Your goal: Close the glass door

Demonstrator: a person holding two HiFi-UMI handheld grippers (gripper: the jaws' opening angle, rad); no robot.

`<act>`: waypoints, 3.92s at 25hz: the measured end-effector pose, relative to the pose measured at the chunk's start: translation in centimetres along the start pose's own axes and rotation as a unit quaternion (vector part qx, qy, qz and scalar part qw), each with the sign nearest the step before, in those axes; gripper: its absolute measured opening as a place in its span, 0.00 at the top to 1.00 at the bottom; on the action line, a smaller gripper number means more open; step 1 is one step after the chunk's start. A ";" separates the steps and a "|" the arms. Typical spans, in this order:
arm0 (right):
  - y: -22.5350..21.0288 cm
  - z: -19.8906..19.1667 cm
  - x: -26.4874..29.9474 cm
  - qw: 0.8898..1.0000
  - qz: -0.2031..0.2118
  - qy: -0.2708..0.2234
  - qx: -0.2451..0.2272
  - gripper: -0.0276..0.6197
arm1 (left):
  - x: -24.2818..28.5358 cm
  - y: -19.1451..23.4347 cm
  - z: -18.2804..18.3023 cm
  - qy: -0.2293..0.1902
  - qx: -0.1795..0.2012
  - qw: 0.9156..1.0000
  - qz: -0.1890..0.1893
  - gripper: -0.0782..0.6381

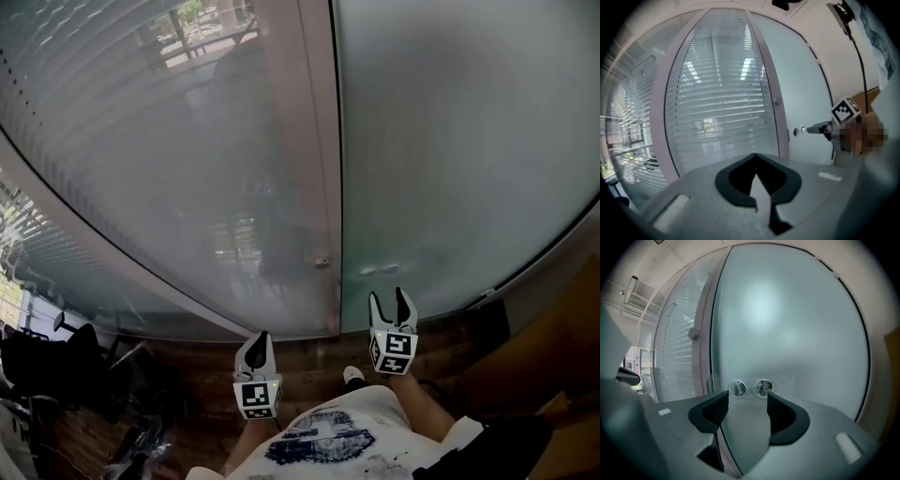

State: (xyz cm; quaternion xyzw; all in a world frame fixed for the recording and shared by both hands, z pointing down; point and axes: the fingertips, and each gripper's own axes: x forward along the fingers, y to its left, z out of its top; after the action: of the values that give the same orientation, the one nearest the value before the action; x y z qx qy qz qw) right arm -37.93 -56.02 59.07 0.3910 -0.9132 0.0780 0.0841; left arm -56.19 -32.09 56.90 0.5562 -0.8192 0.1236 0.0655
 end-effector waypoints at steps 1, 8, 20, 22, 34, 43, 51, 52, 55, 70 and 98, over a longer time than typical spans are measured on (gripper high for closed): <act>-0.1 -0.2 -1.0 1.000 -0.005 0.000 0.001 0.55 | -0.3 -0.4 0.1 -0.007 0.001 1.000 -0.009 0.89; 0.6 -2.0 -8.1 1.000 -0.019 0.010 0.012 0.62 | -5.2 -2.1 -1.1 -0.024 0.007 0.999 -0.041 0.89; 4.9 -3.7 -17.3 1.000 -0.030 -0.003 0.001 0.79 | -12.8 -1.6 -4.7 -0.017 -0.003 0.998 -0.057 0.89; 4.7 -4.0 -18.5 0.999 -0.042 0.007 -0.007 0.86 | -13.3 -2.1 -4.6 -0.022 -0.007 0.998 -0.064 0.89; 4.1 -5.5 -22.0 0.998 -0.045 0.028 -0.016 0.95 | -15.4 -4.8 -5.7 -0.021 -0.013 0.996 -0.085 0.89; 3.5 -5.5 -24.5 1.000 -0.005 0.015 -0.021 0.95 | -16.5 -7.2 -5.4 -0.017 0.006 0.997 -0.078 0.89; -0.1 -4.7 -29.0 1.000 0.023 -0.001 -0.007 0.95 | -18.2 -12.7 -2.9 -0.026 0.023 0.996 -0.077 0.89; -0.4 -4.7 -29.5 1.000 0.027 -0.004 -0.006 0.95 | -18.5 -13.2 -2.8 -0.027 0.026 0.996 -0.077 0.89; -1.0 -4.6 -31.3 0.999 0.045 -0.017 -0.005 0.95 | -19.6 -14.8 -2.6 -0.026 0.032 0.996 -0.074 0.89; -3.4 -6.1 -41.6 0.989 0.141 -0.029 0.022 0.95 | -28.5 -24.3 -4.5 -0.004 0.033 0.997 -0.063 0.89; 0.0 -8.1 -43.9 0.991 0.129 -0.006 0.025 0.95 | -27.9 -26.1 -4.8 -0.019 0.048 0.990 -0.133 0.89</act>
State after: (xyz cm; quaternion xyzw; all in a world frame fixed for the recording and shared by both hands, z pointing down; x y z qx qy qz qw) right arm -7.30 -23.52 57.52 0.2724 -0.9543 0.1088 0.0576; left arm -21.73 -14.97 58.12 0.6648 -0.7322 0.1428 0.0388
